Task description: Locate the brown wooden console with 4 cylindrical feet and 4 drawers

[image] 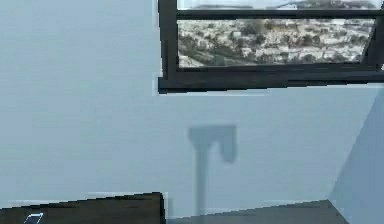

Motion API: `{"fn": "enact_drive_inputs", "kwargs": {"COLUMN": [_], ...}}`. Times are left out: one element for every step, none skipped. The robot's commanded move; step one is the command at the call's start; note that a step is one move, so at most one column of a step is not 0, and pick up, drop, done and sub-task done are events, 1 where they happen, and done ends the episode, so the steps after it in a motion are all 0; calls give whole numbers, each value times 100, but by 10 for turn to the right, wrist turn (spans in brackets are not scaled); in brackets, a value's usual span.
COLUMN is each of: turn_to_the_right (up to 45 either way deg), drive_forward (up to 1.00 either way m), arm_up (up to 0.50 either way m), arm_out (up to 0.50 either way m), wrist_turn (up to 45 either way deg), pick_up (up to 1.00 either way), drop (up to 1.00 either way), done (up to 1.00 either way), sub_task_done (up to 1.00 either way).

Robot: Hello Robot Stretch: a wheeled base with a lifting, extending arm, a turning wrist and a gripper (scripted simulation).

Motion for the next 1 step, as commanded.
{"fn": "enact_drive_inputs", "kwargs": {"turn_to_the_right": [-420], "drive_forward": [0], "arm_up": [0], "arm_out": [0], "wrist_turn": [0], "pick_up": [0], "drop": [0], "done": [0], "sub_task_done": [0]}}
